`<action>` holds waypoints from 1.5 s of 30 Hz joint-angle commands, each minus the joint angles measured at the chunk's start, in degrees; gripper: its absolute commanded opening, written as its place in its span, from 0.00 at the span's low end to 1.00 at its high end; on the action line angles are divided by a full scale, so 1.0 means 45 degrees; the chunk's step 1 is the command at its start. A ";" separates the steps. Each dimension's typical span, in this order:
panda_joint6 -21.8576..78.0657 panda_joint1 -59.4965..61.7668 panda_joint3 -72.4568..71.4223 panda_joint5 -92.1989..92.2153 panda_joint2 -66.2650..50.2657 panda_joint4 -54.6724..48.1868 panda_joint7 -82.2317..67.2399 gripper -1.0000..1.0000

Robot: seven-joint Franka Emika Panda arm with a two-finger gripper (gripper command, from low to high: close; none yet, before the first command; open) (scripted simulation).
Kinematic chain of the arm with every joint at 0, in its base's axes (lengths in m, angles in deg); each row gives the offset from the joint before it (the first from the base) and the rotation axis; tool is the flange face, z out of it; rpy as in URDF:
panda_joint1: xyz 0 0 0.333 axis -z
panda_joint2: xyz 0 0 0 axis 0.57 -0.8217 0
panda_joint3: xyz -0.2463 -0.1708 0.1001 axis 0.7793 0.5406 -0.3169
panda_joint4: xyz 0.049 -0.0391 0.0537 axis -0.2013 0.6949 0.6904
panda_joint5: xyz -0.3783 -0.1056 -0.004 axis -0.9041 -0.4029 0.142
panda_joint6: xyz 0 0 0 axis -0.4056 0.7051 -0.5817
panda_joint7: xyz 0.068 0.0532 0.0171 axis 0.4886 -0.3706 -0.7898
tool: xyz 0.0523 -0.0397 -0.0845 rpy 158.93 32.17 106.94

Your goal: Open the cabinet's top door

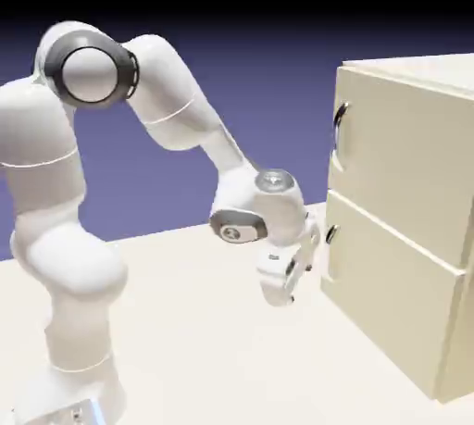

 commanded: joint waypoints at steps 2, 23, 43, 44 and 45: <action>0.0163 -0.0775 0.0739 0.1108 -0.0846 -0.0151 0.0747 0.50; 0.1879 -0.8911 0.8486 1.2739 -0.9722 -0.1733 0.8590 0.50; 0.3512 -1.6660 1.5864 2.3815 -1.8175 -0.3240 1.6059 0.50; 0.3594 -1.7048 1.6233 2.4369 -1.8598 -0.3315 1.6432 0.50; 0.3665 -1.7383 1.6553 2.4849 -1.8964 -0.3381 1.6756 0.50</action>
